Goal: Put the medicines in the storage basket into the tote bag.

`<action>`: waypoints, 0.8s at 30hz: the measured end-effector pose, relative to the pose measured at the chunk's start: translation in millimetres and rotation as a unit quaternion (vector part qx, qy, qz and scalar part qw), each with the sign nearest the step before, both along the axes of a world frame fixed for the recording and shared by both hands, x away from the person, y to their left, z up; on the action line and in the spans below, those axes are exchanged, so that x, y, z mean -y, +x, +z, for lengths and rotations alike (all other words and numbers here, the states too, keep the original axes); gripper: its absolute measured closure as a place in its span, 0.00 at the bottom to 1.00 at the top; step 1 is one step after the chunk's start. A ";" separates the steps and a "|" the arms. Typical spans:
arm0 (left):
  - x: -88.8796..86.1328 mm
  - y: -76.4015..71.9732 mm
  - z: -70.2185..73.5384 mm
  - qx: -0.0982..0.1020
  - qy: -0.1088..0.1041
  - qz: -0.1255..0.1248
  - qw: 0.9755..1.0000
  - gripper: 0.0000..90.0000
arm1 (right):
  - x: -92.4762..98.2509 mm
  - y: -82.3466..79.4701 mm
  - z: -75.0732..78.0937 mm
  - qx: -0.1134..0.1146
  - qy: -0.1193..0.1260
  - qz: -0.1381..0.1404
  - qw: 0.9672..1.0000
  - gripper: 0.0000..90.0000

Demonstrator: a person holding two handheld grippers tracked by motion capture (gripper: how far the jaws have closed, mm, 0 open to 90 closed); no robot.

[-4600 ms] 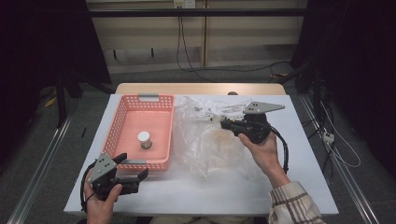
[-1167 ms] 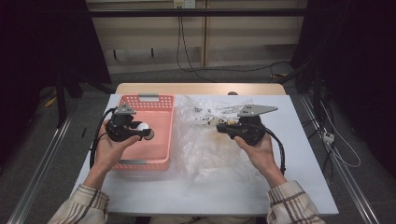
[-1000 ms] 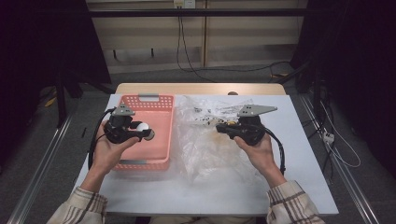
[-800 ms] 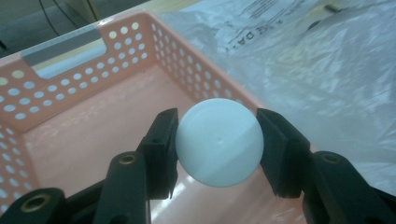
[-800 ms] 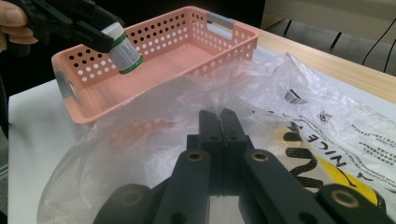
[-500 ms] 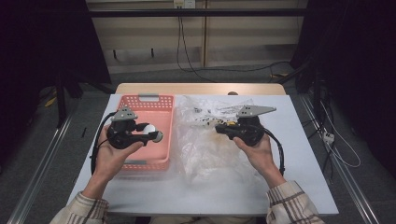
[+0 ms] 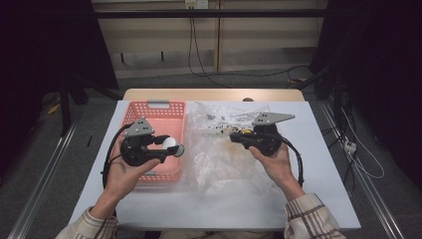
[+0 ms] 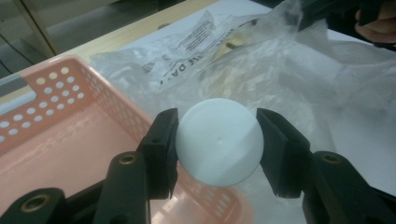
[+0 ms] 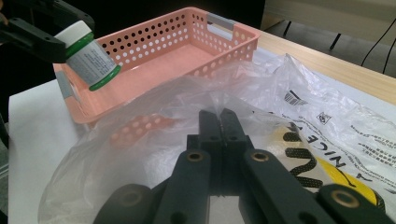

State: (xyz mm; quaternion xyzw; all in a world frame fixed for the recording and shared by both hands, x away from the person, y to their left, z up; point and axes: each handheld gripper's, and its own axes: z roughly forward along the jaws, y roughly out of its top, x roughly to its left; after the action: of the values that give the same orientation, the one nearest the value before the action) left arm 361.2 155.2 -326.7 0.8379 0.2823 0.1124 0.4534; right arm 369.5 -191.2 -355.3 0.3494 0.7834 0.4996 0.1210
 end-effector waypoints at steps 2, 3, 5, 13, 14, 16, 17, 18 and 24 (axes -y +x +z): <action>3.6 -4.3 2.7 0.005 -0.003 -0.006 1.000 0.57 | 0.0 -0.1 0.1 0.001 0.000 0.000 1.000 1.00; 5.6 -6.5 4.0 0.005 -0.003 -0.009 1.000 0.57 | 0.0 -0.1 0.2 0.000 0.000 0.000 1.000 1.00; 10.0 -10.6 5.9 0.010 -0.006 -0.014 1.000 0.57 | -0.1 0.1 -0.1 0.000 0.000 0.000 1.000 1.00; 28.1 -22.2 12.6 0.019 -0.019 -0.043 0.999 0.57 | -2.1 0.0 -0.4 0.001 -0.002 0.005 1.000 1.00; 30.5 -22.8 12.9 0.020 -0.017 -0.049 0.998 0.57 | -2.3 0.0 -0.5 0.002 -0.002 0.005 1.000 1.00; 36.5 -24.7 12.7 0.014 -0.022 -0.055 0.998 0.57 | -2.2 0.2 -0.5 0.001 -0.002 0.005 1.000 1.00; 40.0 -25.8 12.7 0.014 -0.022 -0.058 0.998 0.57 | -2.1 0.2 -0.4 0.001 -0.002 0.004 1.000 1.00; 43.9 -26.8 12.6 0.014 -0.024 -0.062 0.998 0.57 | -1.9 0.4 -0.4 0.002 -0.001 0.004 1.000 1.00; 72.9 -29.2 10.8 0.016 -0.021 -0.096 0.995 0.57 | -1.9 0.7 -0.9 0.001 -0.001 0.005 1.000 1.00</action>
State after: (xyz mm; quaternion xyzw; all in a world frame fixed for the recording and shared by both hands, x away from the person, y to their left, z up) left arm 332.0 82.3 -315.9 0.8498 0.1953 0.0754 0.4837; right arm 370.2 -189.3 -356.1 0.3452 0.7856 0.4994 0.1195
